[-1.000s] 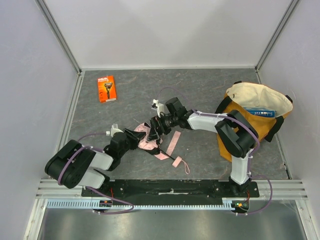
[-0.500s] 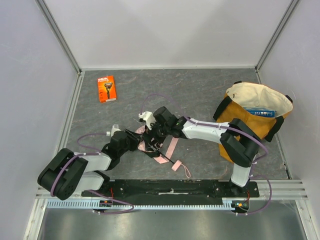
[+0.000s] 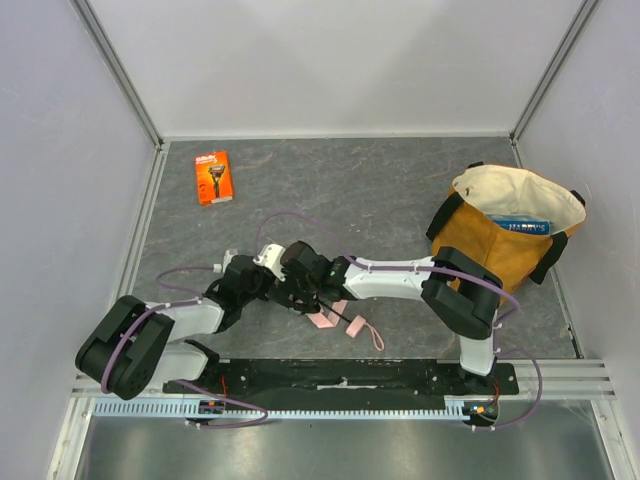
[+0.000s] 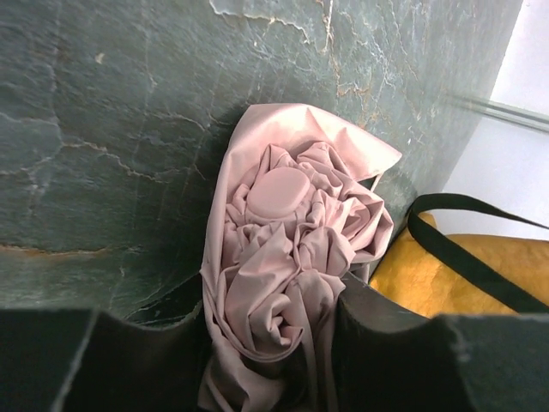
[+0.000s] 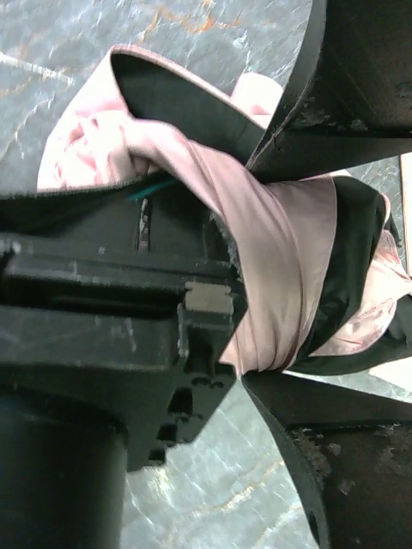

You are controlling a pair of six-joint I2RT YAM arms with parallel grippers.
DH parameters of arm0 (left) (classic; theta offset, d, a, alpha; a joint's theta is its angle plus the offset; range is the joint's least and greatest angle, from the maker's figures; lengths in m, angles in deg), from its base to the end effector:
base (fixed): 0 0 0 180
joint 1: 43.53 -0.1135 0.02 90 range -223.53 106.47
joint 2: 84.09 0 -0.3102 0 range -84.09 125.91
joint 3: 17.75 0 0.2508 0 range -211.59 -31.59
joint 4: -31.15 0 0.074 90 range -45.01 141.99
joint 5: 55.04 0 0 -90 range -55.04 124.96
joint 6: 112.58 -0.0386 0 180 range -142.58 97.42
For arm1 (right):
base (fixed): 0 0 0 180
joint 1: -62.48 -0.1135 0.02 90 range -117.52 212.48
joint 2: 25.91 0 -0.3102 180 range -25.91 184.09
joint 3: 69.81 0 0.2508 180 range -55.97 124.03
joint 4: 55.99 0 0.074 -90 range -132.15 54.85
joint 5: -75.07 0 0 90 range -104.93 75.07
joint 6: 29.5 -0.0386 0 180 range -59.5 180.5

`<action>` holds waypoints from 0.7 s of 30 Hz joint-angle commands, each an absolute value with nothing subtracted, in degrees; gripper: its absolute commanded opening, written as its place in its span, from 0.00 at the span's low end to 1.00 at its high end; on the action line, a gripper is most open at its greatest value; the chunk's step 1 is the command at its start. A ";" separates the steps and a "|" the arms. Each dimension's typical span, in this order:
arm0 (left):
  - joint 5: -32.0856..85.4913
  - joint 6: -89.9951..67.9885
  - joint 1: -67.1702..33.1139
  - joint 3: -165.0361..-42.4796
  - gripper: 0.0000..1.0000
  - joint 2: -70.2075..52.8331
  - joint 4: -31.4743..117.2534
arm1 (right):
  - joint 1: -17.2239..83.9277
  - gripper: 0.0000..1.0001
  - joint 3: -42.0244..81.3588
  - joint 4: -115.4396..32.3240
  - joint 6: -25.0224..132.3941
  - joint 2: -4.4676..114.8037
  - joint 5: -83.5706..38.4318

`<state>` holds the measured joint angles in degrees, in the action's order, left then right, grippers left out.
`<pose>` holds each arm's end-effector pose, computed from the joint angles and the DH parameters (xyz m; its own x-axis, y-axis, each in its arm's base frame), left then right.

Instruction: Put away the umbrella

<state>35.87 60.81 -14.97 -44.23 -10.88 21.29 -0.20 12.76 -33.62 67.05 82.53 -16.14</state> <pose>0.1693 -0.0914 0.1603 -0.5244 -0.8454 -0.1016 -0.4697 0.3867 -0.7936 0.1915 0.3724 0.2144 -0.2381 -0.7093 -0.6635 -0.9279 0.3678 -0.0603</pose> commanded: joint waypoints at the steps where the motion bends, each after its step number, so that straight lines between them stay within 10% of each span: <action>1: 32.07 69.17 -14.79 -46.44 0.02 -9.03 26.09 | -6.42 0.91 12.41 -35.21 68.58 88.42 -3.62; 13: 28.82 69.97 -14.96 -49.69 0.02 -8.68 36.03 | -7.39 0.72 7.32 -38.37 68.94 95.37 10.12; 21: 25.74 64.96 -16.63 -50.57 0.02 -10.61 38.14 | -5.82 0.84 3.19 -39.42 71.84 92.48 7.13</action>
<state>35.85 68.22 -17.38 -47.95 -9.94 28.70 -4.41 8.61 -49.86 58.39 86.29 7.90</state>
